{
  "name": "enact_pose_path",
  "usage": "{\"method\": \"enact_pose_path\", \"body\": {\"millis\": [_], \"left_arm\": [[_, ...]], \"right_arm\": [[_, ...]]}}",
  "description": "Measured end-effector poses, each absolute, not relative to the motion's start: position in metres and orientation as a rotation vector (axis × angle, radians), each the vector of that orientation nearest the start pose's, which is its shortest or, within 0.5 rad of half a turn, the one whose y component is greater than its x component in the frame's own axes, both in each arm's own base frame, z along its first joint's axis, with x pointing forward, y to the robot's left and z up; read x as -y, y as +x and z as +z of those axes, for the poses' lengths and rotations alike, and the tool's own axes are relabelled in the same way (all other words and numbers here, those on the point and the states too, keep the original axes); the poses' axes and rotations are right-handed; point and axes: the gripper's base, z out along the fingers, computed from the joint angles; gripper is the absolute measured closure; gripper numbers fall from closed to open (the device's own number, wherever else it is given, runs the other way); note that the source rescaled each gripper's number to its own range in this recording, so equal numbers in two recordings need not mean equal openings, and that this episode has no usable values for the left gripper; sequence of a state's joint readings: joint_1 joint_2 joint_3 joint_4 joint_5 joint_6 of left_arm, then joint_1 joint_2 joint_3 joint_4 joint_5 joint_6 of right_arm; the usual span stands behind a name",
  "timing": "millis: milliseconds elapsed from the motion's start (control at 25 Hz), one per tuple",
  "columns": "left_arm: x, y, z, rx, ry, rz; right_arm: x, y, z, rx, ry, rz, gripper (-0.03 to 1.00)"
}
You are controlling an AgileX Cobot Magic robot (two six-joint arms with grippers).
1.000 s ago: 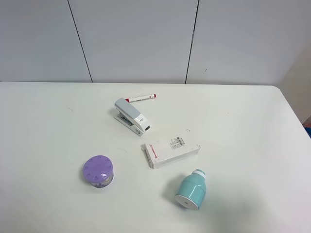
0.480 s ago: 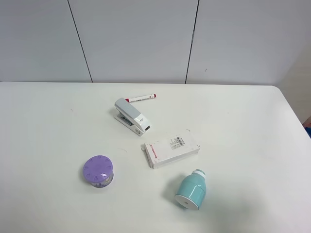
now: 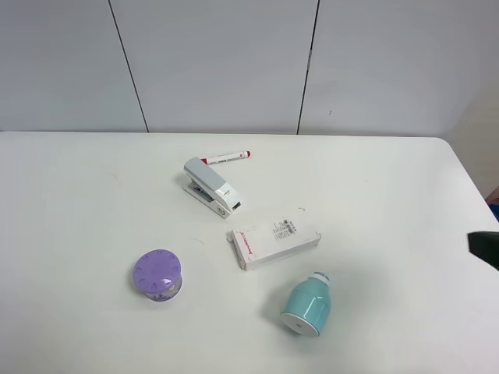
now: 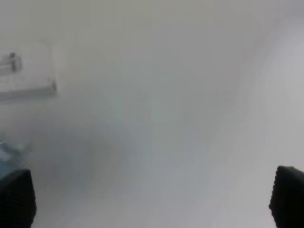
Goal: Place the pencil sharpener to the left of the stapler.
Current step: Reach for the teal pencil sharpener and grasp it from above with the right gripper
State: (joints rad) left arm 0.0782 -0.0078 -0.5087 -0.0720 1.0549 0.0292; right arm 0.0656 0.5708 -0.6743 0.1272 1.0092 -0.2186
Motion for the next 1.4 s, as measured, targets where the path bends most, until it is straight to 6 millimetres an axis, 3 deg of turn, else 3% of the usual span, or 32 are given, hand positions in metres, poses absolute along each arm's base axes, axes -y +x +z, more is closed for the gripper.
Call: {"method": "enact_pose_path", "body": {"millis": [240,400,520,760,1120,1400], "left_arm": [[0.006,-0.007,0.280,-2.019,-0.046,-0.018],[0.006,-0.007,0.280,-2.019,-0.046,-0.018],[0.006,-0.007,0.280,-2.019,-0.046,-0.018],[0.006,-0.007,0.280,-2.019,-0.046,-0.018],[0.006,-0.007,0.280,-2.019,-0.046,-0.018],[0.006,-0.007,0.280,-2.019,-0.046,-0.018]], "right_arm": [[-0.057,0.152,0.299,-2.616,-0.624,0.285,-0.03],[-0.087,0.185,0.291,-2.755,-0.477,0.493,-0.03],[-0.104,0.199,0.283,-2.822,-0.306,0.597,-0.03],[-0.125,0.200,0.271,-2.917,-0.090,0.601,0.01],[-0.147,0.181,0.265,-2.979,-0.020,0.388,0.02],[-0.179,0.182,0.227,-3.108,-0.005,0.302,0.03]]}}
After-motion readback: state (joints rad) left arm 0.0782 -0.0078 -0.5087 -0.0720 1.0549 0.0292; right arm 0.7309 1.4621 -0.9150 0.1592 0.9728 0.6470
